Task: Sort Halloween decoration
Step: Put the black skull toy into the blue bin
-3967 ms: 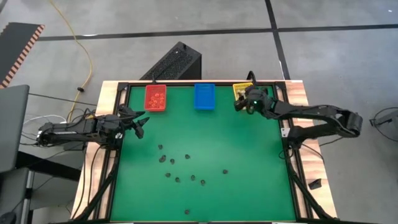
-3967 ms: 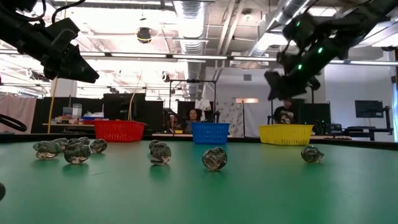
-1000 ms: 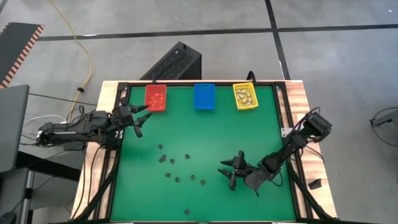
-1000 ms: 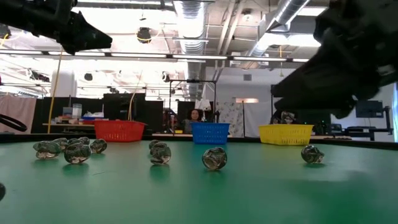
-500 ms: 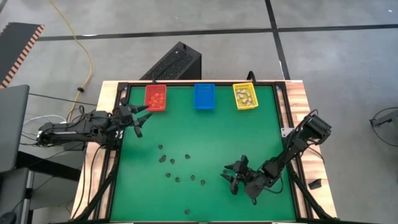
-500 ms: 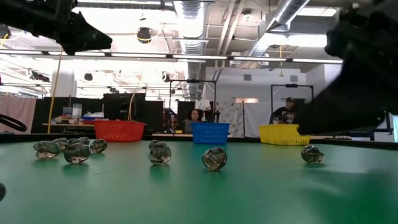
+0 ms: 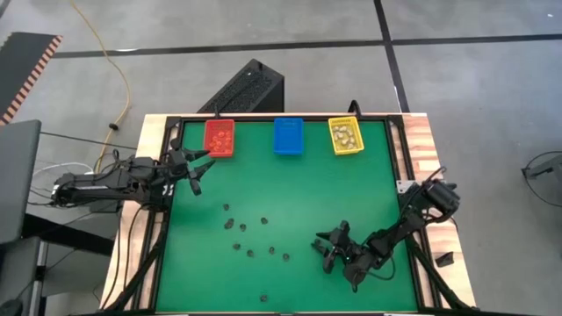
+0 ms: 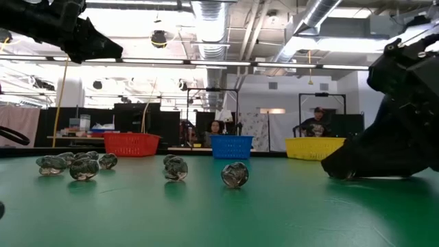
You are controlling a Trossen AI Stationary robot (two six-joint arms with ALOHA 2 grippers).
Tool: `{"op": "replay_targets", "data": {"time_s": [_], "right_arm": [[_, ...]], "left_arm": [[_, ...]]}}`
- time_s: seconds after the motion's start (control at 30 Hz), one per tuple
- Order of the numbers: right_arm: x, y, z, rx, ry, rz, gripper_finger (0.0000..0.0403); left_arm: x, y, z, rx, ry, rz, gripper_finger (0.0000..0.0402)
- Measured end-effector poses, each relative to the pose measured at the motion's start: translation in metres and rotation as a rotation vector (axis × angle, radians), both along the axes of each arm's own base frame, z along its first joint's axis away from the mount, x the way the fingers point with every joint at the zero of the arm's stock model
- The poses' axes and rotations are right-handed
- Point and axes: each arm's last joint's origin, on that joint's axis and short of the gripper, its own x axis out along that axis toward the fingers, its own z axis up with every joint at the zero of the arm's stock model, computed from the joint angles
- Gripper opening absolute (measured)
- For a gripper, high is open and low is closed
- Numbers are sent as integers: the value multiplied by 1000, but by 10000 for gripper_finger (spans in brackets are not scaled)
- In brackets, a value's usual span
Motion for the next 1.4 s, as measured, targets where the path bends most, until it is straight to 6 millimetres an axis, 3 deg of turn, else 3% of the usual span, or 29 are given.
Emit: {"op": "replay_targets", "data": {"time_s": [0.33, 0.7, 0.9, 1.1, 1.4], "right_arm": [[-7, 6, -7, -42, 12, 0, 118], [6, 14, 1, -43, -33, -34, 121], [27, 10, 16, -2, -51, -87, 118], [39, -7, 34, -52, 17, -119, 120], [65, -58, 54, -174, 64, -228, 121]], "left_arm": [[0, 0, 0, 0, -1, -1, 169], [0, 0, 0, 1, 1, -2, 169], [0, 0, 0, 0, 0, -2, 169], [0, 0, 0, 0, -1, -1, 169], [0, 0, 0, 8, 1, -2, 169]]}}
